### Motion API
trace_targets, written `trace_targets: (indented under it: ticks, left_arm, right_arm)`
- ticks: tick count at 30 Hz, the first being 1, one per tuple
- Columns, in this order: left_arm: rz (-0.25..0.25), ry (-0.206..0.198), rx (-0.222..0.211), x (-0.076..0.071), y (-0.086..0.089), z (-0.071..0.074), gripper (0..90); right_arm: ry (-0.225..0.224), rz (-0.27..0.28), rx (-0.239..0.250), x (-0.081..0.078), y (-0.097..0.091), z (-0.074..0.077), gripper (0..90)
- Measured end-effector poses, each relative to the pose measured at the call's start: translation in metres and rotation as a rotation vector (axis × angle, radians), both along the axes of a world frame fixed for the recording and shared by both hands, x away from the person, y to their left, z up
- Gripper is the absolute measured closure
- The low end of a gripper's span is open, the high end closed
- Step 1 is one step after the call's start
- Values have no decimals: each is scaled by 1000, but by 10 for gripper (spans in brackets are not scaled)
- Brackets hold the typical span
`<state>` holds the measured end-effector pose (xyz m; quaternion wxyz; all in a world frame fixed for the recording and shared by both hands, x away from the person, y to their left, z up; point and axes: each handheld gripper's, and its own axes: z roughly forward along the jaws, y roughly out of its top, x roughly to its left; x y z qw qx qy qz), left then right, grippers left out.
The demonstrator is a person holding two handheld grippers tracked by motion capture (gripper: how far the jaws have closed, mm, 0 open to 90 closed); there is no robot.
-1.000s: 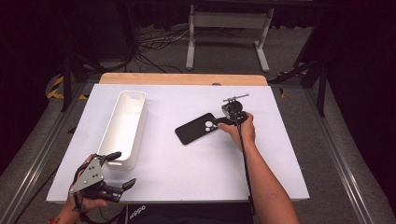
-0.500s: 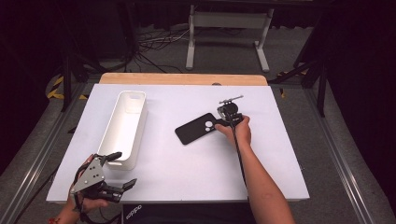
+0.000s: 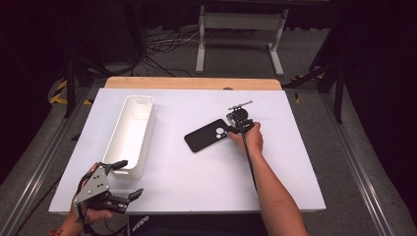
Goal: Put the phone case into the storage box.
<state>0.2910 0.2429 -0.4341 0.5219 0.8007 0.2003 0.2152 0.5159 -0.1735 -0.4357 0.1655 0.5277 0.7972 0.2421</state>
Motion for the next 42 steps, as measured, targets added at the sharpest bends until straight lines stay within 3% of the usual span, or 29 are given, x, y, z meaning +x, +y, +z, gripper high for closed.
trace_targets:
  ticks: [5,22,35,38,42]
  left_arm:
    - [-2,3,3,0,-1,-1,43]
    - [-2,3,7,0,-1,-1,44]
    - [-4,-2,-2,0,-2,5,45]
    - [-3,-6,-32,0,-2,9,46]
    - [7,-22,-37,1,-4,18,58]
  right_arm:
    - [-9,40,-15,0,3,-1,822]
    - [-57,93,-24,-5,3,2,859]
    - [-245,192,-87,-37,17,40,870]
    - [-270,206,-85,-42,17,44,872]
    - [-351,252,-119,-56,22,58,872]
